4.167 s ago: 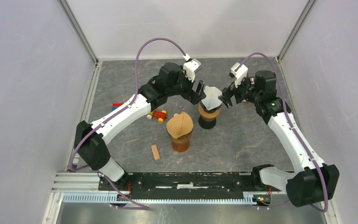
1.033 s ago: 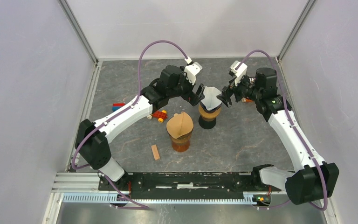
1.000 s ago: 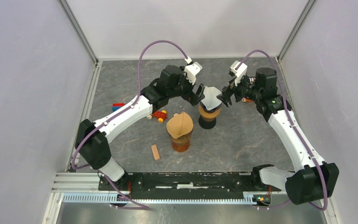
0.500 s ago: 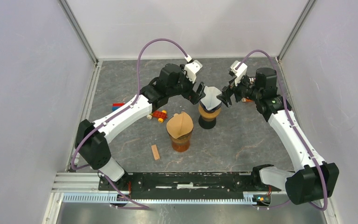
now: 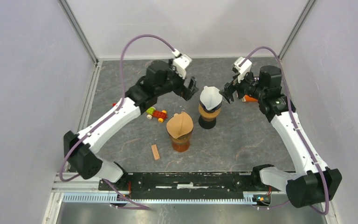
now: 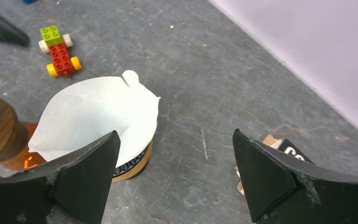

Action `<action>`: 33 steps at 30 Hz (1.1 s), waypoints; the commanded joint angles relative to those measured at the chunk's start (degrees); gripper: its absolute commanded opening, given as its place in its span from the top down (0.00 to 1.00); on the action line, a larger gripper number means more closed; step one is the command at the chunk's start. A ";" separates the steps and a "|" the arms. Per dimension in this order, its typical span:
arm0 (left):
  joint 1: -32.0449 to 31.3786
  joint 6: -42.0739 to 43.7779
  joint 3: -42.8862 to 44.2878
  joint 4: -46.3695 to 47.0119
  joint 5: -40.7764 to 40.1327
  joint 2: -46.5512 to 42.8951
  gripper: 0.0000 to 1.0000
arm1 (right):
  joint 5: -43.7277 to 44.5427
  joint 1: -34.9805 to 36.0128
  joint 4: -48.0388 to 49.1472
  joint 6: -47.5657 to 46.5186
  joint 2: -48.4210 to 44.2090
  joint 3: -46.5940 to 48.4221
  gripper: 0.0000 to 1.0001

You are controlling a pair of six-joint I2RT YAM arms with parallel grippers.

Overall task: Place the coffee filter in the dripper
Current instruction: Reset both arms

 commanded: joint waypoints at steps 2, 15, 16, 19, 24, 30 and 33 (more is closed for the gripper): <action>7.98 -5.62 -2.60 0.78 -2.88 -9.95 0.00 | 9.39 -0.50 6.23 1.28 -5.85 2.60 0.02; 15.27 -6.67 -6.38 -1.99 -12.49 -18.94 0.00 | 14.84 -0.48 8.18 -0.45 -6.28 8.29 0.02; 15.27 -6.00 -6.22 -2.62 -12.34 -19.62 0.00 | 14.66 -0.48 8.29 -0.37 -6.37 8.26 0.02; 15.27 -4.99 -6.19 -3.07 -11.84 -21.17 0.00 | 14.19 -0.50 8.36 0.14 -6.23 8.20 0.02; 15.27 -4.84 -5.57 -3.33 -11.07 -21.57 0.00 | 13.10 -0.48 8.25 0.80 -6.72 7.57 0.02; 15.27 -5.42 -5.30 -3.60 -9.87 -21.31 0.00 | 12.75 -0.48 8.10 0.58 -7.23 6.44 0.02; 15.25 -4.93 -5.49 -3.60 -9.89 -21.36 0.00 | 12.34 -0.48 8.30 0.61 -7.12 6.25 0.02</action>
